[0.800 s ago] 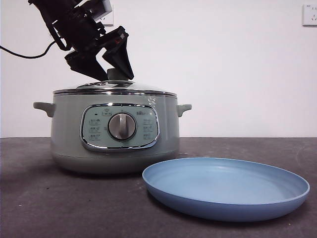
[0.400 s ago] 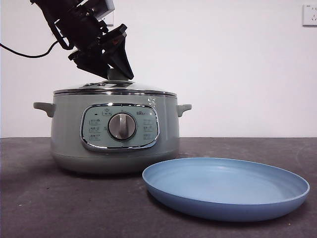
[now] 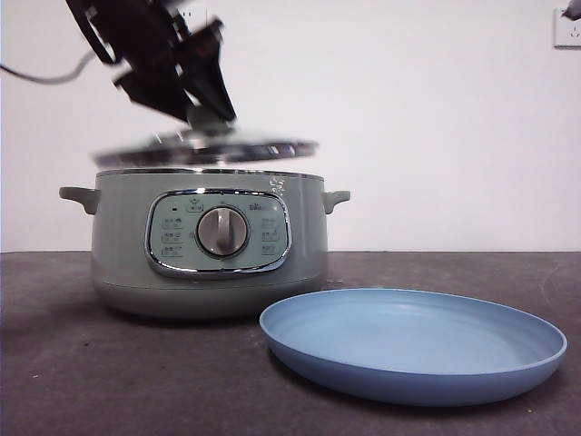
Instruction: Take the potato out from the steamer,put the potato on the plate,close the lid
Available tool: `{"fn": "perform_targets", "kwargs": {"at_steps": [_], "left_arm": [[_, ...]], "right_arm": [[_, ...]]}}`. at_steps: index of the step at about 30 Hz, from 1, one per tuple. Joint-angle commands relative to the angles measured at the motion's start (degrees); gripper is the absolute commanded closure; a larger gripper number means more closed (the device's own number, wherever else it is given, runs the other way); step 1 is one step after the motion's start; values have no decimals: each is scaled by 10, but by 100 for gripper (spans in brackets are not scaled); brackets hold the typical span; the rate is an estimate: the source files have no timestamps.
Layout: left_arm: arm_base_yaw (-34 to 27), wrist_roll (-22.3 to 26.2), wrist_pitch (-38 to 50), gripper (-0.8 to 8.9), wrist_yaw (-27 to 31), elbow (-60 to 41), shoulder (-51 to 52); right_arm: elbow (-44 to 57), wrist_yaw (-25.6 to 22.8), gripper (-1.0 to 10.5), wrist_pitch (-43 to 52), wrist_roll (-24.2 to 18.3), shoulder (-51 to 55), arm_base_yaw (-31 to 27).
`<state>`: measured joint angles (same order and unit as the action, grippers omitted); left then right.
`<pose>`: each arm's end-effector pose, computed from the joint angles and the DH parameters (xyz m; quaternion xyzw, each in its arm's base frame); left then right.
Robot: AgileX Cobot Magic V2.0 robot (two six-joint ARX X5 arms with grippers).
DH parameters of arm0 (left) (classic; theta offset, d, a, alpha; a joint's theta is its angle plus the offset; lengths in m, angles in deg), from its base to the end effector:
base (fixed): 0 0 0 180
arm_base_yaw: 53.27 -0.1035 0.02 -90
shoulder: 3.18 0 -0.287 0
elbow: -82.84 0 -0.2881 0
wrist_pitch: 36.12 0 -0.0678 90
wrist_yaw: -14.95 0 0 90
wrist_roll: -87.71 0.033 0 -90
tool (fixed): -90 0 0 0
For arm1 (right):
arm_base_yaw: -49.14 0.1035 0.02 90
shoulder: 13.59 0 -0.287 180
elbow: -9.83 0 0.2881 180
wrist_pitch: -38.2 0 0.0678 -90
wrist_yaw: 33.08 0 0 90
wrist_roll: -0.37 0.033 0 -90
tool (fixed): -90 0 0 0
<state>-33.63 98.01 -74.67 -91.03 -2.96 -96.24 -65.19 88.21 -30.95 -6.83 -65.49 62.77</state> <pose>0.3760 -0.1438 0.3354 0.0911 0.2932 -0.3173 0.8972 0.1656 0.0578 0.3734 0.0065 0.3635 0.3752 0.8527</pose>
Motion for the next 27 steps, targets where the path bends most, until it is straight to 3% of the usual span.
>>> {"fn": "perform_targets", "kwargs": {"at_steps": [1,7,13,19,27], "left_arm": [[-12,-2,6,822,0,6,52],[-41,-9,-57,822,0,6,143],[-68,-11,-147,822,26,6,244],[-76,-12,-231,822,74,6,332],[-77,-17,-308,822,100,6,421]], "right_arm": [[-1,-1,228,18,23,-13,1],[-1,0,231,101,82,-65,24],[-20,-3,290,198,134,-162,96],[-138,-53,286,200,131,-312,165],[-377,-139,286,142,131,-540,216]]}}
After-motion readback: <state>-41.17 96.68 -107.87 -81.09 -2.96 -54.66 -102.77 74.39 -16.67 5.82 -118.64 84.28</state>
